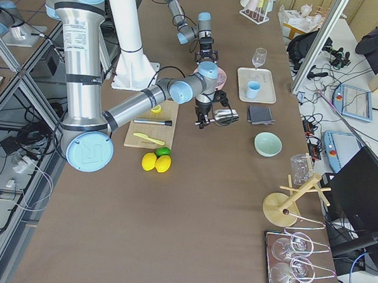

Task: Put ice in cup with scoop
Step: 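Close the right gripper on the metal scoop handle, then lift the scoop with the right gripper and carry it toward the pink bowl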

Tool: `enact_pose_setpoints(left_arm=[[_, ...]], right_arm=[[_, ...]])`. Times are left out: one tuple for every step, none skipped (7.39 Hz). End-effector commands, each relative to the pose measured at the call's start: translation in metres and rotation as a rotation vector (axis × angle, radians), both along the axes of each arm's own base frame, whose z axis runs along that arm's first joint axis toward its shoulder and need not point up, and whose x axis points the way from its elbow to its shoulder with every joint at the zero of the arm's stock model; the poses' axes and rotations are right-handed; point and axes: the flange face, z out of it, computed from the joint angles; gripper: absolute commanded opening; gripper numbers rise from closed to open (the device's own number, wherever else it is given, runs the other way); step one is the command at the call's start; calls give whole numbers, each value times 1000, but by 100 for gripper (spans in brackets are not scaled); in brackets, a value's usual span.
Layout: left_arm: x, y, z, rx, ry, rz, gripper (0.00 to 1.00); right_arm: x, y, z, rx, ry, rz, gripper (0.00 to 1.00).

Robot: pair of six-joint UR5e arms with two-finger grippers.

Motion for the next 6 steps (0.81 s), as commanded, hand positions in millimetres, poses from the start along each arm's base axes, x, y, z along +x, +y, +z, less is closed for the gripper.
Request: enact_pose_setpoints(left_arm=[[8,-4,10,9,15,5,99],[7,-4,10,9,15,5,99],[7,-5,8,10,17,7,99],[8,-6,7,11,16,7,99],[9,-6,6,10,14,8,99],[10,-7,8,8,10,5,99]], right_arm=[[20,-19,-10,127,-13,-179,0],[20,-26,-19,187,15,-227,0],[20,-32,-31,274,58,-326,0],[22,-30,-43,291,80,-357,0],[19,-33,-48,295,97,-394,0],[13,-34,-70,294,113,-465,0]])
